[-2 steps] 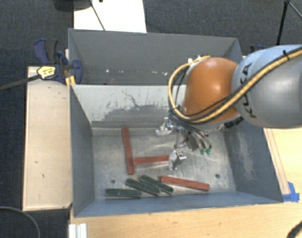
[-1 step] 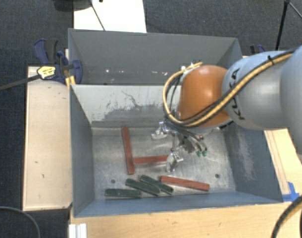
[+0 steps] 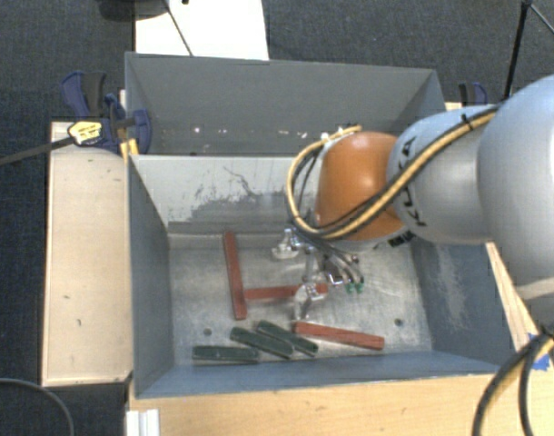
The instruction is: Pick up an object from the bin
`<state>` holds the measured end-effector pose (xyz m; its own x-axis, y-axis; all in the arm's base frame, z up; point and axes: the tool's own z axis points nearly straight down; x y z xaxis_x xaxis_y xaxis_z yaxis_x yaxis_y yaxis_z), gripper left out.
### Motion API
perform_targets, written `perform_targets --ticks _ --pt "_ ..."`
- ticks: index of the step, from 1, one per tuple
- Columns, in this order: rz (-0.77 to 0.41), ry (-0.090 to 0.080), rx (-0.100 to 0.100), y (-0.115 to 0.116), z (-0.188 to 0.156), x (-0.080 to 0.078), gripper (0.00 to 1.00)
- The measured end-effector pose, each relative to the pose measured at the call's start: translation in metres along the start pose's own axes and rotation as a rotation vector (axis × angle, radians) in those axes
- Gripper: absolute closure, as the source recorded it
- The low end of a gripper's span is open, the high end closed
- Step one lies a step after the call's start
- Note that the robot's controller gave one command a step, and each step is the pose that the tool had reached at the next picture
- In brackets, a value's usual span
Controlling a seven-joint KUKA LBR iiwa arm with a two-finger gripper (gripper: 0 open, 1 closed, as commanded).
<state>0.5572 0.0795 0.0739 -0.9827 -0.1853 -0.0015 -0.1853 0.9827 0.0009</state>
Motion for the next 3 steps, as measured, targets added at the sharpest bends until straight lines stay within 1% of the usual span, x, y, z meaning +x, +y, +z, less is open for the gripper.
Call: perform_targets --ticks 1,2,3 --pt "-0.198 -0.017 0.000 -0.0063 -0.0022 -0.0046 1.00" --pt "-0.198 -0.017 0.000 -0.0063 -0.0022 -0.0046 1.00" --pt "-0.198 -0.011 0.000 -0.0062 -0.0050 -0.0032 1.00"
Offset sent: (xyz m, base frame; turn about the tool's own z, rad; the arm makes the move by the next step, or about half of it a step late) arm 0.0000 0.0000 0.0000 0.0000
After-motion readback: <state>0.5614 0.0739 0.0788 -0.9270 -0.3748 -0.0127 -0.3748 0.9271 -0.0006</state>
